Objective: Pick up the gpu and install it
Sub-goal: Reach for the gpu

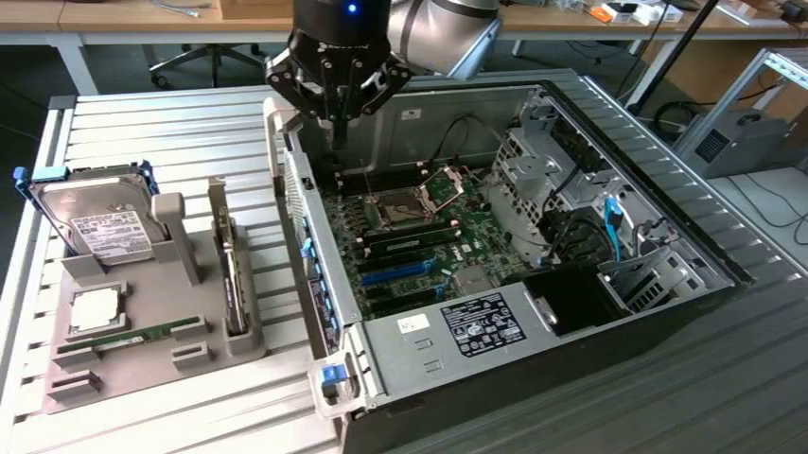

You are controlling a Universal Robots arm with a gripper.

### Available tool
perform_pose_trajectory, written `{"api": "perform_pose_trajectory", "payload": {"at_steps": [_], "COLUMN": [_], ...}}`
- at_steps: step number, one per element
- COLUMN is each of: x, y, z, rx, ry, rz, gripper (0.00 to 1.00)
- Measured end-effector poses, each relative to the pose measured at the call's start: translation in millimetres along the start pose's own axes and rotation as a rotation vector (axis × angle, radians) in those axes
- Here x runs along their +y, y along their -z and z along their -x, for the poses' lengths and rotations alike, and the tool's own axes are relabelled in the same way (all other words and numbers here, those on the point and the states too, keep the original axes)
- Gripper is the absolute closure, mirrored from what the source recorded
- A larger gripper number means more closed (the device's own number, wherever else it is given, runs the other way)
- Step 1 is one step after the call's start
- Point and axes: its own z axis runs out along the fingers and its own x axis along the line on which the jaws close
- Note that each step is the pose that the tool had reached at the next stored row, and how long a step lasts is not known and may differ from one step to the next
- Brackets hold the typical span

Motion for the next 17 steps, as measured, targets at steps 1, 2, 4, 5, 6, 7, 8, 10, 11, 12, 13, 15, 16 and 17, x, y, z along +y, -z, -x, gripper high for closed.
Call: {"api": "perform_pose_trajectory", "payload": {"at_steps": [1,2,4,5,6,7,8,10,11,12,13,15,16,17], "x": [-0.5,-0.8,-1.5,-1.8,-2.1,-2.3,-2.5,-3.1,-3.3,-3.5,-3.7,-4.1,-4.3,-4.5], "y": [0.1,0.2,0.3,0.3,0.4,0.4,0.5,0.6,0.6,0.7,0.7,0.8,0.8,0.9], "z": [-6.8,-10.8,-20.4,-23.4,-27.2,-29.9,-32.5,-40.9,-43.3,-46.2,-48.6,-54.3,-56.3,-58.8], "rx": [0.0,0.0001,0.0,-0.0001,0.0,0.0,0.0,0.0,0.0001,0.0,0.0,0.0,-0.0001,0.0001], "ry": [0.0,0.0,0.0,0.0,0.0,0.0,0.0,0.0,0.0,0.0,0.0,0.0,0.0,0.0], "rz": [0.0,-0.0001,0.0,0.0,0.0,0.0,0.0,0.0,-0.0001,0.0,0.0,0.0,0.0001,-0.0001], "gripper": [0.89,0.89,0.89,0.89,0.89,0.89,0.89,0.89,0.89,0.89,0.89,0.89,0.89,0.89]}}
